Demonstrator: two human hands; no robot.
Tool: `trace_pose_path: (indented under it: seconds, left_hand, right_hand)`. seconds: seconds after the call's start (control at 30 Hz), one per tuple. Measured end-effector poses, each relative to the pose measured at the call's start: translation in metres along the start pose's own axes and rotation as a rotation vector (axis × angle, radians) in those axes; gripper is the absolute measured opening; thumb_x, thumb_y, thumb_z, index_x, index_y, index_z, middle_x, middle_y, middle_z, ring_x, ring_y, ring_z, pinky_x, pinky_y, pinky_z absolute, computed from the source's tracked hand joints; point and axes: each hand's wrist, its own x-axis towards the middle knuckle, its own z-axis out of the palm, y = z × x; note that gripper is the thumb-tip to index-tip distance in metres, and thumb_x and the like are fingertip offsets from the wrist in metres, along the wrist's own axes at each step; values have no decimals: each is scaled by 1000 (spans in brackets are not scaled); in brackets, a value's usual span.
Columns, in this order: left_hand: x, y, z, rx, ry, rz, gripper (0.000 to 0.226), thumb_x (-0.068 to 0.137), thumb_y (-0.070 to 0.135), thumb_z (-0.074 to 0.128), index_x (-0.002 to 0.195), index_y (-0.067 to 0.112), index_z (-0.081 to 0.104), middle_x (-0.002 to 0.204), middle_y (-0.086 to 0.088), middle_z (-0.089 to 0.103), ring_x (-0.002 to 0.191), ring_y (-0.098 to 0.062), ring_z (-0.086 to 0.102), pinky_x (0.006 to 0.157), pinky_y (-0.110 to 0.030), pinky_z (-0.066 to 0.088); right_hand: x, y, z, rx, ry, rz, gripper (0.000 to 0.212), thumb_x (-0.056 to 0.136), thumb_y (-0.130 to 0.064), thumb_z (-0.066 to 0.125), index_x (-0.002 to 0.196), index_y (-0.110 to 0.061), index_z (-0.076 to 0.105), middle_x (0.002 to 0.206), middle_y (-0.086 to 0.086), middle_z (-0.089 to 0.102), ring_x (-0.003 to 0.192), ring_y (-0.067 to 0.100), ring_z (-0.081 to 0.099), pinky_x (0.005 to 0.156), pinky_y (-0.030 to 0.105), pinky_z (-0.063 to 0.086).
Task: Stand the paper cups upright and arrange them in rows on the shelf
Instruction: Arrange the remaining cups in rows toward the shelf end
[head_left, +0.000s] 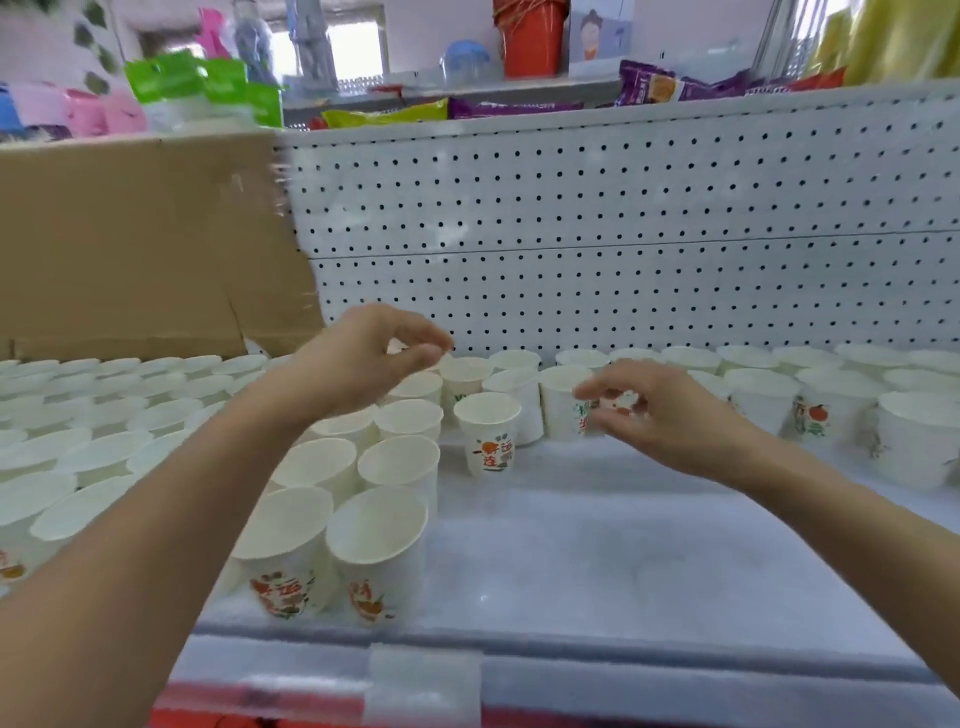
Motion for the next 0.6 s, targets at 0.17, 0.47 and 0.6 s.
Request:
trace_pose_path:
  seconds: [0.17, 0.47, 0.6]
  left_hand:
    - [11, -11, 9, 57, -47, -128, 19, 94, 27, 59, 107, 30, 72, 105, 15, 70, 99, -1, 60, 82, -20, 41]
    - [20, 1, 41, 33, -244, -25, 25, 80, 38, 74, 103, 32, 73, 103, 22, 69, 99, 8, 58, 90, -16, 45]
    - [33, -5, 53, 275, -320, 102, 17, 81, 35, 72, 98, 33, 75, 96, 20, 71, 90, -1, 60, 86, -31, 48]
  right_hand:
    - [41, -10, 29, -61, -150, -186, 30, 84, -32, 69, 113, -35, 63, 106, -21, 51, 91, 4, 51, 79, 26, 44]
    - [76, 6, 42, -140, -67, -197, 32, 89, -18, 54, 118, -30, 61, 109, -15, 53, 89, 4, 47, 77, 35, 49]
    - [83, 6, 48, -381, -185, -202, 24, 93, -28, 53, 115, -29, 62, 104, -10, 59, 111, 13, 46, 78, 35, 47]
